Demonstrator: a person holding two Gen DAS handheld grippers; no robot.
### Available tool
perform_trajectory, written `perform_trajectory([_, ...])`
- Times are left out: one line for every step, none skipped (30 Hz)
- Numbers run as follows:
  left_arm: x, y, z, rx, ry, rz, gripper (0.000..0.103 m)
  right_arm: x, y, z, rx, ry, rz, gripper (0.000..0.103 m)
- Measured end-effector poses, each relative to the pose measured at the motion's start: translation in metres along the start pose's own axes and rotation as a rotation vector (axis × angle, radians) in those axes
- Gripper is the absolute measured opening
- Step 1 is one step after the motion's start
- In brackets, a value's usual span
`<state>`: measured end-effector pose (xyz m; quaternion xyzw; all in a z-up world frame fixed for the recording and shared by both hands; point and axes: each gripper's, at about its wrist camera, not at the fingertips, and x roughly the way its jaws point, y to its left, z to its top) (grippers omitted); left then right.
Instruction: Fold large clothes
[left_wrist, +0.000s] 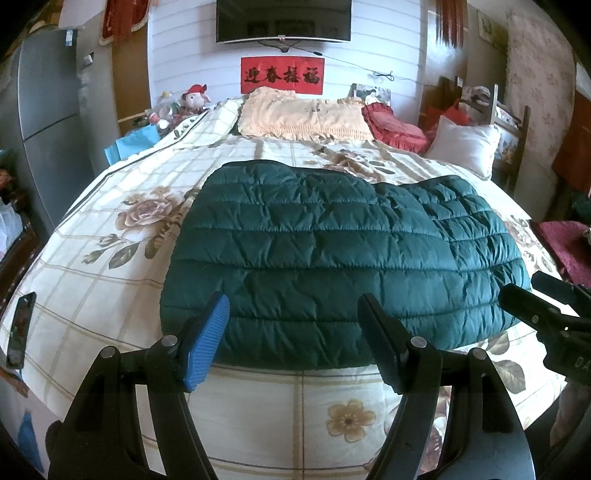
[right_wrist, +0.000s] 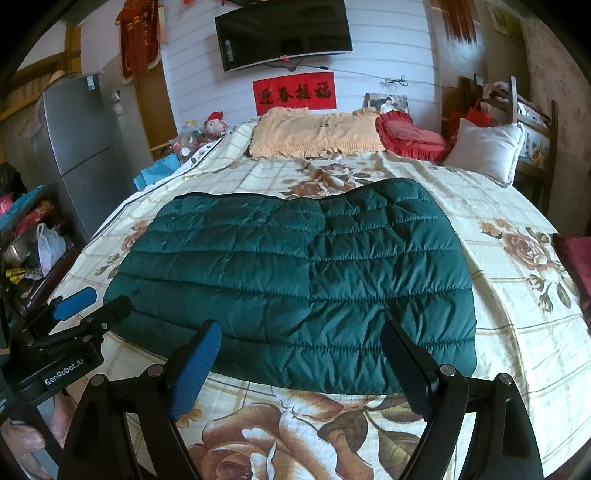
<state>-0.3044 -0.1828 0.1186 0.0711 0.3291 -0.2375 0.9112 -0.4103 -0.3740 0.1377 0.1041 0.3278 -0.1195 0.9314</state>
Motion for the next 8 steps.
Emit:
perform_trajectory([0.0,0.0,0.0001,-0.001,0.0,0.0,0.072,0.0002,0.0,-0.0001,0.0,0.0,0.0,0.086])
perform_trajectory([0.0007,0.0014,0.0005,-0.003,0.001,-0.002,0.072,0.0002,0.0001,-0.0001,0.0,0.0,-0.001,0.086])
perform_trajectory([0.0014,0.0026,0.0006,-0.006,0.002,-0.004,0.072,0.0006,-0.0002,-0.0003,0.001,0.001,-0.002,0.086])
perform_trajectory([0.0024,0.0022,-0.0005,-0.01,0.003,-0.005,0.072,0.0014,-0.0012,0.0005,0.001,0.002,-0.002,0.086])
perform_trajectory([0.0034,0.0049,-0.0001,-0.013,0.005,-0.006,0.072,0.0021,-0.0017,0.0006,0.001,0.004,-0.002,0.086])
perform_trajectory([0.0043,0.0056,-0.0004,-0.015,0.007,-0.006,0.072,0.0027,-0.0026,0.0004,0.002,0.004,-0.004,0.086])
perform_trajectory([0.0054,0.0054,-0.0016,-0.017,0.01,-0.007,0.072,0.0036,-0.0036,0.0005,0.003,0.005,-0.006,0.086])
perform_trajectory([0.0066,0.0079,-0.0002,-0.018,0.013,-0.008,0.072,0.0049,-0.0052,0.0004,0.005,0.008,-0.009,0.086])
